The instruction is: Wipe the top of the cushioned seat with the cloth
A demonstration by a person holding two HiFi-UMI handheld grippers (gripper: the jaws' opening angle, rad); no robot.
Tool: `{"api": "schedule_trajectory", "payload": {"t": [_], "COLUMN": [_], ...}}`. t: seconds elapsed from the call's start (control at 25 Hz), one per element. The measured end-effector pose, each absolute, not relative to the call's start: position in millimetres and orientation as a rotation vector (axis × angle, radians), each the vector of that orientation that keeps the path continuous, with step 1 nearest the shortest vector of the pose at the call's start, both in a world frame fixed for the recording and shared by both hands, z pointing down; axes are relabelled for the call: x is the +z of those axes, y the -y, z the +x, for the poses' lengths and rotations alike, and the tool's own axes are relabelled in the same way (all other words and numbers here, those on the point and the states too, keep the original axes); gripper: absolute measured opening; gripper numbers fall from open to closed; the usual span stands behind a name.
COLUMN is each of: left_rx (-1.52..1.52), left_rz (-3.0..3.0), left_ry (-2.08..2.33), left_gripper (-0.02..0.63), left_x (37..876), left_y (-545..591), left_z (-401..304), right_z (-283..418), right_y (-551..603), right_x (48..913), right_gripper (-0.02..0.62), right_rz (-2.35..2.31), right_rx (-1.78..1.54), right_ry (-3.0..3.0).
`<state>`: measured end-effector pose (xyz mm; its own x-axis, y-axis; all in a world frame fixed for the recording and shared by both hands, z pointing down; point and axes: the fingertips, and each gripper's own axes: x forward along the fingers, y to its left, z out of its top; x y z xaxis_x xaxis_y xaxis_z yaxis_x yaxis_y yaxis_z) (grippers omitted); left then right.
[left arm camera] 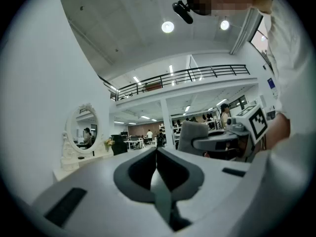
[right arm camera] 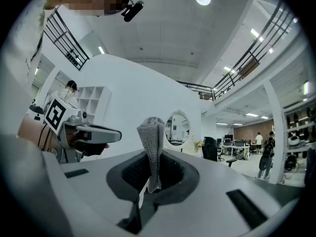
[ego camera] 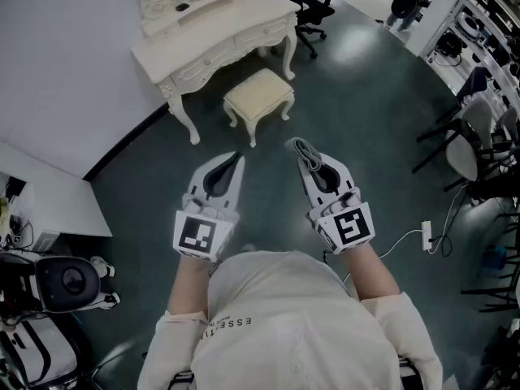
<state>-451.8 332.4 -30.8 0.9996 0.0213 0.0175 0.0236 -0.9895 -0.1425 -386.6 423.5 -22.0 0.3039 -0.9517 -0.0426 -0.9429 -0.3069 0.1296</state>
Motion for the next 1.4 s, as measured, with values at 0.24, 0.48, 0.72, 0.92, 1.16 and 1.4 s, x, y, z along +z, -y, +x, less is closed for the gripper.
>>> {"api": "schedule_trajectory", "payload": {"t": [0.24, 0.48, 0.72, 0.92, 1.16, 1.4], "left_rx": [-0.03, -0.016, -0.011, -0.048, -0.066, -0.035], "left_rz": [-2.997, -2.991, -3.01, -3.042, -3.045, -3.069], "left_ry": [0.037, 0.046, 0.041, 0.028, -0.019, -0.063], "left_gripper": [0.003, 0.003, 0.003, 0.003, 0.003, 0.003], "left_x": [-31, -28, -19, -1, 17, 31], "left_y": [-347, -365, -391, -390, -347, -265], "left_z": [-443, -432, -418, -405, -364, -288], "right_z": [-377, -368, -348, -321, -278, -204], "right_y": [-437, -457, -486, -488, -449, -368], "right_x": [-23, -20, -7, 15, 36, 48], "right_gripper": [0.031, 0.031, 0.031, 0.031, 0.031, 0.031], "right_rz": [2.484, 2.502, 2.492, 2.511, 2.472, 2.416], "right_rx": [-0.171, -0.153, -0.099, 0.017, 0.083, 0.129], "right_ry": [1.8, 1.813, 1.799, 1.8, 1.826, 1.84]}}
